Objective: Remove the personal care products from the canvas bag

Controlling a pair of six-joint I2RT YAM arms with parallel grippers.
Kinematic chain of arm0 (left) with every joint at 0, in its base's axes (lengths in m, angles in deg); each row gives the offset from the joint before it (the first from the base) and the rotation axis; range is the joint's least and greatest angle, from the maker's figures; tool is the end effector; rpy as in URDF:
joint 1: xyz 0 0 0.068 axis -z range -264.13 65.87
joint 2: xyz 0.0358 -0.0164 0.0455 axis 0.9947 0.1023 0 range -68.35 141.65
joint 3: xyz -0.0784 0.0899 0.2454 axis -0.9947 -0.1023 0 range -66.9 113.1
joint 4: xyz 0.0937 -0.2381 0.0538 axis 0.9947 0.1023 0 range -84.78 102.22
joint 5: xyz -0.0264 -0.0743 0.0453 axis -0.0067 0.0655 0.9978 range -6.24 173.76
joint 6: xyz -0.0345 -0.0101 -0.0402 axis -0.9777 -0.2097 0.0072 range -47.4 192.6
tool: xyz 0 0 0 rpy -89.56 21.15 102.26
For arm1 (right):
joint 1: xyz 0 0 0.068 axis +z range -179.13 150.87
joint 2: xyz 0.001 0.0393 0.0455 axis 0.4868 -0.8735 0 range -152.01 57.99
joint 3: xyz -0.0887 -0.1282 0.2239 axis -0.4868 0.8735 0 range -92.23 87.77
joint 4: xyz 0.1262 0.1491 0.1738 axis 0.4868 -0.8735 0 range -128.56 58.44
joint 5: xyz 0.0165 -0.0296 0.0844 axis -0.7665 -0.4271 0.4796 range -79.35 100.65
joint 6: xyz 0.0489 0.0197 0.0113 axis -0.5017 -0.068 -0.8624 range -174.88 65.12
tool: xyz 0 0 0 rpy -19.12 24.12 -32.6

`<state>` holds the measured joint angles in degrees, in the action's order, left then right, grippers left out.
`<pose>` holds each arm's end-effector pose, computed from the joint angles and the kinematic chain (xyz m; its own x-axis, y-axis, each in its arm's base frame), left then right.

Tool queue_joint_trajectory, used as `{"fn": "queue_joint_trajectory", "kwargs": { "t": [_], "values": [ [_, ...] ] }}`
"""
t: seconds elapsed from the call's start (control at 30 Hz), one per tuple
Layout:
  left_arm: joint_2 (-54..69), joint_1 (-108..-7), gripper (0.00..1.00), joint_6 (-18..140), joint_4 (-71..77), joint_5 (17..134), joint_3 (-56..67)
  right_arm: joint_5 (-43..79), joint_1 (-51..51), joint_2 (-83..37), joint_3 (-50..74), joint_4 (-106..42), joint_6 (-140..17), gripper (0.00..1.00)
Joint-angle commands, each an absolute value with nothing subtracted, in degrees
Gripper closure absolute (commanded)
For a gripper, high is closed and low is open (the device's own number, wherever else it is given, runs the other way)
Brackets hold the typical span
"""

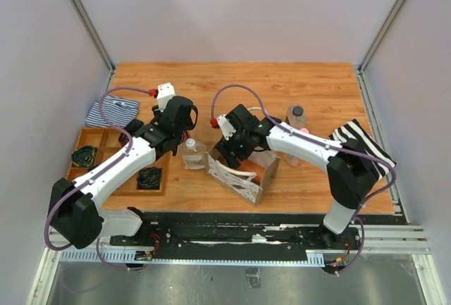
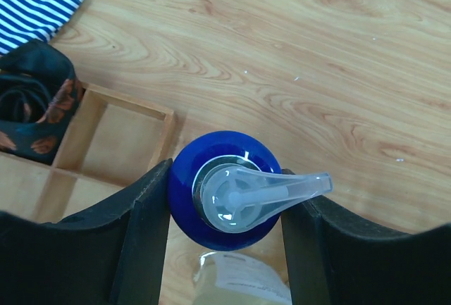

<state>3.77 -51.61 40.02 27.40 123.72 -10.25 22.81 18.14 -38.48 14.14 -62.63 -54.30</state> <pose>0.2410 -0.1264 0.2954 -0.4249 -0.2186 -0.8784 -0.2916 0.9517 -0.0958 0.2409 0.2717 0.2481 -0.5402 -0.5994 -0.5907 -0.8078 0.5662 0.1642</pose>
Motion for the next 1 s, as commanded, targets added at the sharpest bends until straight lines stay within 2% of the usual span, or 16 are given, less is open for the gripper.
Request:
{"fn": "queue_joint_trajectory", "kwargs": {
  "t": [0.0,0.27,0.4,0.53,0.67,0.77,0.9,0.97],
  "values": [
    [4.5,-52.6,0.99,37.0,18.0,122.9,-11.1,17.8,20.1,-42.3,15.4,-59.4,-52.0,0.31],
    [9.7,-53.5,0.96,35.3,19.7,124.3,-11.8,15.1,21.3,-47.5,18.5,-54.6,-51.9,0.25],
    [9.6,-53.9,0.82,34.5,18.7,122.7,-13.1,15.7,22.3,-49.3,19.5,-54.2,-51.8,0.26],
    [8.8,-53.9,0.72,34.5,17.6,122.3,-14.2,17.8,22.9,-51.2,20.4,-55.0,-51.6,0.42],
    [8.7,-54.0,0.58,34.4,17.5,122.2,-15.2,18.7,23.6,-53.0,21.0,-56.4,-51.1,0.51],
    [8.6,-54.0,0.48,34.0,17.4,121.7,-16.2,18.7,23.9,-53.5,21.3,-57.4,-50.5,0.66],
    [7.8,-54.0,0.40,33.6,17.4,121.3,-17.0,18.0,24.0,-52.0,22.3,-57.9,-50.8,0.98],
    [7.3,-54.0,0.40,33.7,17.4,121.4,-17.1,17.1,24.1,-49.6,22.7,-58.0,-51.3,0.99]
  ]
}}
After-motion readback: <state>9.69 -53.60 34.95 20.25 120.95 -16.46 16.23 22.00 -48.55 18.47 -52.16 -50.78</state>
